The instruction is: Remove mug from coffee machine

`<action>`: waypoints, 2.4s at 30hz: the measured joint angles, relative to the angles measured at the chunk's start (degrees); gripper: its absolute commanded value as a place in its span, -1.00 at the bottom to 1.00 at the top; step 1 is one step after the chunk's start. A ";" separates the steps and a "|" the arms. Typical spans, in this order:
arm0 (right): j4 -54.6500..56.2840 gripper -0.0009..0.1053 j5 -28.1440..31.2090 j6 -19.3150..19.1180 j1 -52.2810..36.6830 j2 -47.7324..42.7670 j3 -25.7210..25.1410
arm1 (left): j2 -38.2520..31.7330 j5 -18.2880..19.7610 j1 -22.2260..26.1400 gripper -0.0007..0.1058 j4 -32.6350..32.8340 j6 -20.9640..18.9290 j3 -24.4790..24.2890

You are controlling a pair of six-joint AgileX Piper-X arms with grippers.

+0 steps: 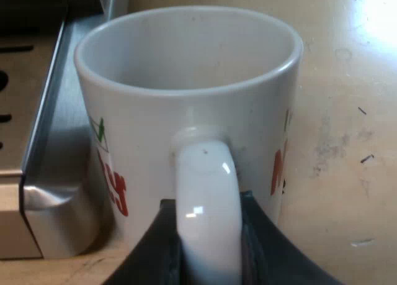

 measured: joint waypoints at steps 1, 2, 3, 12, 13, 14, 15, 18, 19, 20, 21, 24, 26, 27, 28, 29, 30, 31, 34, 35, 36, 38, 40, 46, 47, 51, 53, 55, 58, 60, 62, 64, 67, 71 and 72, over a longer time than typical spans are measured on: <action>0.46 -0.98 0.00 0.00 0.00 0.00 0.00 | 0.00 0.00 0.00 0.46 0.00 0.00 0.00; 0.76 -0.98 0.00 0.00 0.00 0.00 0.00 | 0.00 0.00 0.00 0.46 0.00 0.00 0.00; 1.34 -0.98 -0.22 0.00 0.00 0.00 0.00 | 0.00 0.00 0.00 0.46 0.00 0.00 0.00; 4.02 -0.98 -2.19 0.00 0.00 0.00 0.00 | 0.00 0.00 0.00 0.46 0.00 0.00 0.00; 4.24 -0.98 -2.30 0.00 0.00 0.00 0.00 | 0.00 0.00 0.00 0.46 0.00 0.00 0.00; 4.27 -0.98 -2.37 0.00 0.00 0.00 0.00 | 0.00 0.00 0.00 0.46 0.00 0.00 0.00; 4.44 -0.98 -2.51 0.00 0.00 0.00 0.00 | 0.00 0.00 0.00 0.46 0.00 0.00 0.00; 5.10 -0.80 -2.65 0.00 0.00 0.00 0.00 | 0.00 0.00 0.00 0.46 0.00 0.00 0.00; 5.26 -0.66 -2.67 0.00 0.00 0.00 0.00 | 0.00 0.00 0.00 0.46 0.00 0.00 0.00; 5.26 -0.63 -2.67 0.00 0.00 0.00 0.00 | 0.00 0.00 0.00 0.46 0.00 0.00 0.00; 5.78 -0.44 -2.66 0.00 0.00 0.00 0.07 | 0.00 0.00 0.00 0.46 0.00 0.00 0.00; 8.45 -0.05 -3.24 0.00 0.00 0.00 0.07 | 0.00 0.00 0.00 0.46 0.00 0.00 0.00; 13.53 0.00 -3.94 0.00 0.00 0.90 1.18 | 0.00 0.00 0.00 0.46 0.00 0.00 0.00; 14.15 0.03 -4.21 0.00 0.00 0.92 1.30 | 0.00 0.00 0.00 0.46 0.00 0.00 0.00; 14.49 0.07 -4.29 0.00 0.00 0.92 1.28 | 0.00 0.00 0.00 0.46 0.00 0.00 0.00; 14.64 0.08 -4.26 0.00 0.00 0.92 1.28 | 0.00 0.00 0.00 0.46 0.00 0.00 0.00; 15.25 0.12 -4.37 0.00 0.00 0.92 1.28 | 0.00 0.00 0.00 0.46 0.00 0.00 0.00; 15.73 0.16 -4.31 0.14 0.00 0.92 1.28 | 0.00 0.00 0.00 0.46 0.00 0.00 0.00; 16.80 0.21 -4.66 0.15 0.00 0.71 1.02 | 0.00 0.00 0.00 0.46 0.00 0.00 0.00; 18.56 0.21 -4.96 0.15 0.00 0.23 0.63 | 0.00 0.00 0.00 0.46 0.00 0.00 0.00; 21.02 0.21 -5.29 0.15 0.00 -0.61 0.29 | 0.00 0.00 0.00 0.46 0.00 0.00 0.00; 24.93 0.21 -5.72 0.15 0.00 -2.18 -0.16 | 0.00 0.00 0.00 0.46 0.00 0.00 0.00; 28.52 0.21 -6.30 0.15 0.00 -5.10 -0.25 | 0.00 0.00 0.00 0.46 0.00 0.00 0.00; 37.06 0.21 -7.71 0.15 0.00 -13.65 -1.36 | 0.00 0.00 0.00 0.46 0.00 0.00 0.00; 38.04 0.21 -7.71 0.15 0.00 -14.63 -1.68 | 0.00 0.00 0.00 0.46 0.00 0.00 0.00; 47.40 0.21 -7.71 0.15 0.00 -19.87 -5.36 | 0.00 0.00 0.00 0.46 0.00 0.00 0.00; 50.52 0.21 -7.71 0.15 0.00 -21.62 -7.06 | 0.00 0.00 0.00 0.46 0.00 0.00 0.00; 55.62 0.21 -7.92 0.15 0.00 -23.40 -9.40 | 0.00 0.44 0.00 0.46 0.00 0.00 0.00; 60.03 0.21 -7.91 0.15 0.00 -25.50 -13.02 | 0.00 0.48 0.00 0.46 0.00 0.00 0.00; 61.08 0.21 -7.91 0.15 0.00 -26.00 -14.47 | 0.00 0.48 0.00 0.46 0.00 0.00 0.00; 63.12 0.21 -7.91 0.15 0.00 -26.77 -16.94 | 0.00 0.48 0.00 0.46 0.00 -0.10 0.00; 64.57 0.21 -7.91 -0.91 0.00 -27.37 -20.21 | 0.00 0.48 0.00 0.46 0.00 -0.06 0.00; 65.66 0.21 -7.91 -4.43 0.00 -27.55 -24.21 | 0.00 0.48 0.00 0.46 0.24 -0.06 -0.51; 65.63 0.21 -7.91 -6.47 0.00 -27.55 -28.73 | 0.00 -2.19 0.00 0.46 0.29 -0.06 -2.30; 65.63 0.21 -7.91 -6.49 0.00 -27.55 -29.58 | 0.00 -3.32 0.00 0.46 0.29 -0.06 -2.66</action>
